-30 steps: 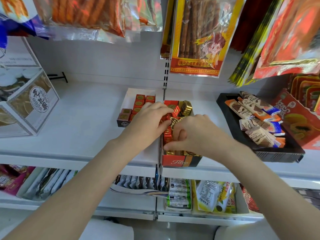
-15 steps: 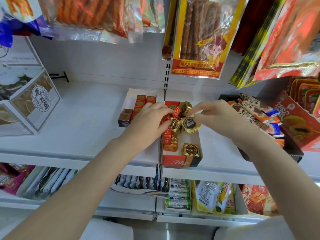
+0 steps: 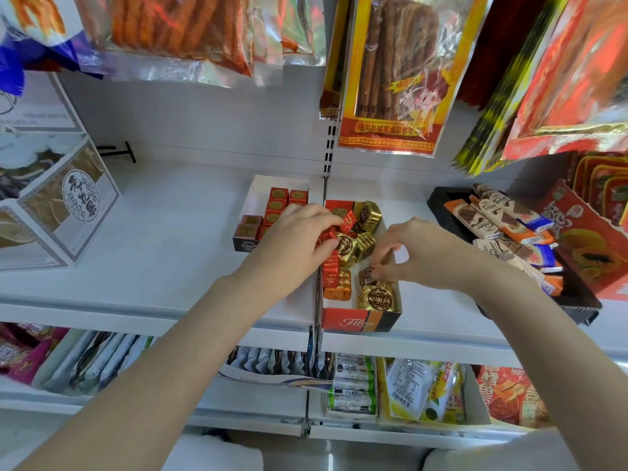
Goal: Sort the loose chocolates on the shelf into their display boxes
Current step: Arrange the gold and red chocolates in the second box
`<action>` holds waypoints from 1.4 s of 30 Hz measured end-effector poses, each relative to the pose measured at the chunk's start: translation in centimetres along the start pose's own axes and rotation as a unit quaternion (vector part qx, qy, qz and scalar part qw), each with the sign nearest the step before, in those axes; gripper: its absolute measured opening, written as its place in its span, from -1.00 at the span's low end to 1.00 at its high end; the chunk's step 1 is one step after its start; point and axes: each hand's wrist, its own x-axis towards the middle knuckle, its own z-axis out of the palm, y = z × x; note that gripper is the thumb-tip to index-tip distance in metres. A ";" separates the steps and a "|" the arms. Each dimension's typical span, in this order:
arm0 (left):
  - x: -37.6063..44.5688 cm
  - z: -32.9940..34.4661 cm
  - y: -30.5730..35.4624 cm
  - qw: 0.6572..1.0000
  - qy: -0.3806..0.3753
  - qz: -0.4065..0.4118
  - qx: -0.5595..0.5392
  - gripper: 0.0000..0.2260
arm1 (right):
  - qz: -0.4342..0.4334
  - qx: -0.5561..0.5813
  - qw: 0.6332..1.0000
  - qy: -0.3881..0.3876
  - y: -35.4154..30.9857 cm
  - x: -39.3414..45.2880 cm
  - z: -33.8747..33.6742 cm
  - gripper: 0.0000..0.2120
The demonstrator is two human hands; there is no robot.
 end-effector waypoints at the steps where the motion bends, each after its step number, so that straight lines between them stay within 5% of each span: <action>1: 0.0 0.0 0.0 1.000 -0.001 0.001 0.000 -0.66 | 0.001 0.021 1.000 0.008 0.0 0.0 -0.1 -0.87; 4: 0.0 0.0 0.0 1.000 0.000 0.000 -0.001 -0.66 | 0.011 0.018 0.999 0.036 0.0 0.4 0.2 -0.98; 9: 0.0 0.1 0.0 1.000 0.005 0.002 -0.001 -0.67 | 0.017 -0.119 0.992 0.046 -0.6 0.9 0.8 -0.86; 13: 0.0 0.1 -0.3 1.000 0.005 0.005 0.000 -0.67 | 0.017 0.004 0.985 0.173 -1.2 1.6 0.6 -0.80; 20: 0.0 0.1 -0.4 1.000 0.005 0.002 -0.002 -0.67 | -0.032 -0.048 0.987 0.147 -1.7 2.6 1.9 -0.65; 23: 0.0 0.0 -0.5 1.000 0.003 0.006 0.004 -0.67 | -0.046 0.013 0.988 0.148 -0.5 1.5 -0.1 -0.66; 32: 0.1 0.2 -0.3 1.000 0.002 0.003 0.004 -0.67 | -0.043 0.006 0.998 -0.046 1.3 -0.1 -0.6 -0.75; 37: 0.0 0.1 -0.3 1.000 0.002 0.006 0.005 -0.67 | -0.051 0.004 0.998 0.037 0.6 0.0 -0.3 -0.74; 42: 0.0 0.2 -0.3 1.000 0.002 -0.004 -0.006 -0.64 | -0.038 -0.025 0.999 0.006 -0.2 0.4 0.6 -0.70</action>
